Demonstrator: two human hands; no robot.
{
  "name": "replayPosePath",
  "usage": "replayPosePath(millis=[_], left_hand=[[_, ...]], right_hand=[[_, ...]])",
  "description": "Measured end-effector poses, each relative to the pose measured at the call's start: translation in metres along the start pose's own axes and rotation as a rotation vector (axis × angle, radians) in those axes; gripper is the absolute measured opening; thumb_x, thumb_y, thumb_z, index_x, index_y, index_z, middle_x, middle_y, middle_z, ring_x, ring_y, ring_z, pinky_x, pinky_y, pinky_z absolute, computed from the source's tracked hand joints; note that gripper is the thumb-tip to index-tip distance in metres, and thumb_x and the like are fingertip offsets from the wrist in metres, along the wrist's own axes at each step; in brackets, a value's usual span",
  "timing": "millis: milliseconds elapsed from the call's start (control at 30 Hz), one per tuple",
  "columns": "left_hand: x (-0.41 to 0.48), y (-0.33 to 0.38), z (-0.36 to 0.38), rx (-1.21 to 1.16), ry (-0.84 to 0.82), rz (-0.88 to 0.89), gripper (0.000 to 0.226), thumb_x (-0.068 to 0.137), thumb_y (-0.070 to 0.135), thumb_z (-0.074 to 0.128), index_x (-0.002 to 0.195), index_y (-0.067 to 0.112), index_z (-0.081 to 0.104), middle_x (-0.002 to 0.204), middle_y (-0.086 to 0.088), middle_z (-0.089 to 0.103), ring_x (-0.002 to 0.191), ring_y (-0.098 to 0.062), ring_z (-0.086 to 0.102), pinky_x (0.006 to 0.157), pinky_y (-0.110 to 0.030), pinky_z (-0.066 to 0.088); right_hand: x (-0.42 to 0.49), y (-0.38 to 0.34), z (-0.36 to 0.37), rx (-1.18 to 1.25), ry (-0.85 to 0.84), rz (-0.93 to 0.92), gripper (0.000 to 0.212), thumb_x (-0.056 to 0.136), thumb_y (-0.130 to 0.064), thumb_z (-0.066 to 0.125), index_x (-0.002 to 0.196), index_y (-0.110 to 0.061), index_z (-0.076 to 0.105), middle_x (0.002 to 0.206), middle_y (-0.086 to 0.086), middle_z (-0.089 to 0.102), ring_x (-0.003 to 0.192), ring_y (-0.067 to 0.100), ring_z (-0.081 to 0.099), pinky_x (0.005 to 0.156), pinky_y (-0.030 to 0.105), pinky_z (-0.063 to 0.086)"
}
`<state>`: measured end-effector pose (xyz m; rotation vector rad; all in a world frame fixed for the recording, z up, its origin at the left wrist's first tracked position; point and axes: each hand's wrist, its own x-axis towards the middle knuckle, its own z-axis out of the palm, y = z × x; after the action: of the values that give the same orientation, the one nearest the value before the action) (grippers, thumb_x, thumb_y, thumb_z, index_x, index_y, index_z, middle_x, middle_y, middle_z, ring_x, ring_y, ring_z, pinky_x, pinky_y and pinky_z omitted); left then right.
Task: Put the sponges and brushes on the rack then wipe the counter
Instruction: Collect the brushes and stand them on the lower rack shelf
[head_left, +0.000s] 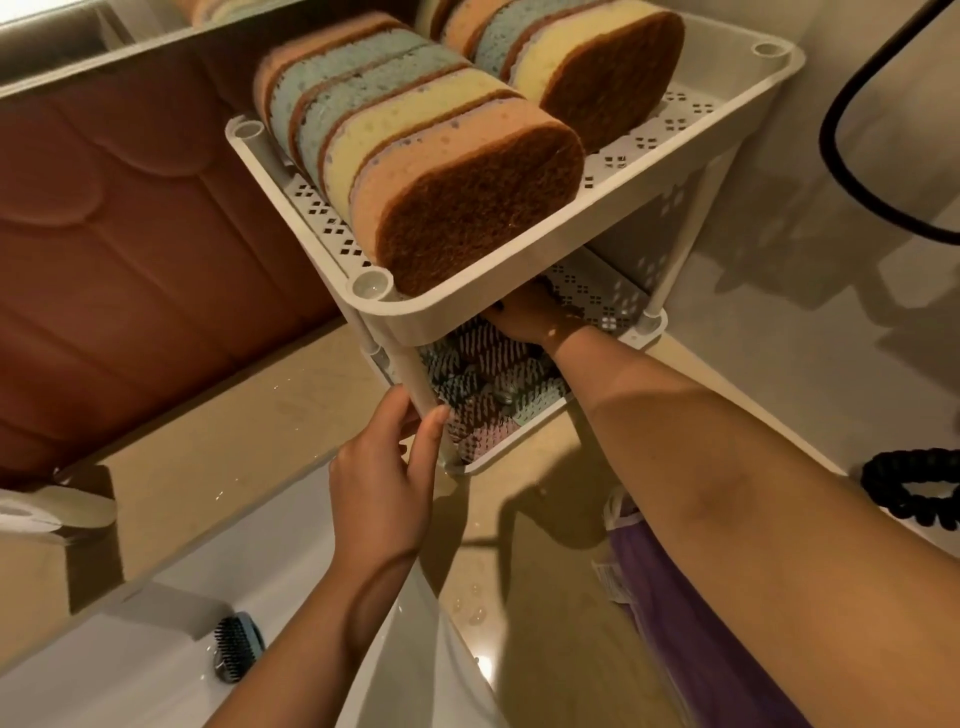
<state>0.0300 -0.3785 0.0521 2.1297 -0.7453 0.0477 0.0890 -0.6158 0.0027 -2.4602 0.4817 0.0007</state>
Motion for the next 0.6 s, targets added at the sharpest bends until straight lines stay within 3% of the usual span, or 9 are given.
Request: replayPosePath(millis=[133,267,433,533,600], left_hand=[[-0.001,0.004,-0.003,0.006,-0.023,-0.004,0.021,0.091,0.032,0.053,0.105,0.019,0.063,0.089,0.016,0.065,0.082,-0.003,0.063,0.066,-0.016,0.046],[0.0,0.008,-0.004,-0.03,-0.056,-0.031,0.019,0.093,0.029,0.052,0.106,0.02,0.061,0.093,0.013,0.067,0.088,-0.002,0.062,0.071,-0.022,0.05],[-0.003,0.011,-0.005,-0.19,-0.102,-0.244,0.007,0.092,0.025,0.055,0.098,0.021,0.057,0.093,0.012,0.063,0.097,-0.01,0.06,0.074,-0.006,0.042],[-0.014,0.014,-0.009,-0.21,-0.175,-0.404,0.038,0.092,0.029,0.055,0.127,0.015,0.047,0.13,-0.002,0.052,0.121,-0.019,0.049,0.092,-0.025,0.042],[-0.024,0.015,-0.017,-0.202,-0.258,-0.454,0.048,0.092,0.03,0.055,0.135,0.014,0.039,0.138,-0.005,0.044,0.123,-0.022,0.046,0.097,-0.032,0.041]], right_hand=[[-0.008,-0.001,-0.001,-0.044,0.022,-0.023,0.035,0.098,-0.019,0.045,0.13,-0.009,0.051,0.13,0.019,0.055,0.119,0.036,0.051,0.098,0.044,0.043],[-0.024,-0.004,-0.007,-0.107,0.041,-0.034,0.035,0.096,-0.023,0.047,0.129,-0.012,0.054,0.127,0.017,0.058,0.116,0.036,0.052,0.096,0.047,0.044],[-0.053,-0.009,-0.012,-0.117,0.062,-0.027,0.035,0.093,-0.025,0.051,0.126,-0.016,0.058,0.129,0.012,0.057,0.12,0.031,0.051,0.1,0.04,0.043],[-0.073,-0.011,-0.011,-0.094,0.068,-0.04,0.034,0.092,-0.025,0.054,0.124,-0.016,0.059,0.127,0.011,0.059,0.115,0.029,0.055,0.097,0.037,0.046],[-0.089,-0.016,-0.013,-0.109,0.059,-0.024,0.031,0.092,-0.027,0.053,0.121,-0.02,0.06,0.122,0.01,0.062,0.109,0.03,0.058,0.092,0.04,0.049]])
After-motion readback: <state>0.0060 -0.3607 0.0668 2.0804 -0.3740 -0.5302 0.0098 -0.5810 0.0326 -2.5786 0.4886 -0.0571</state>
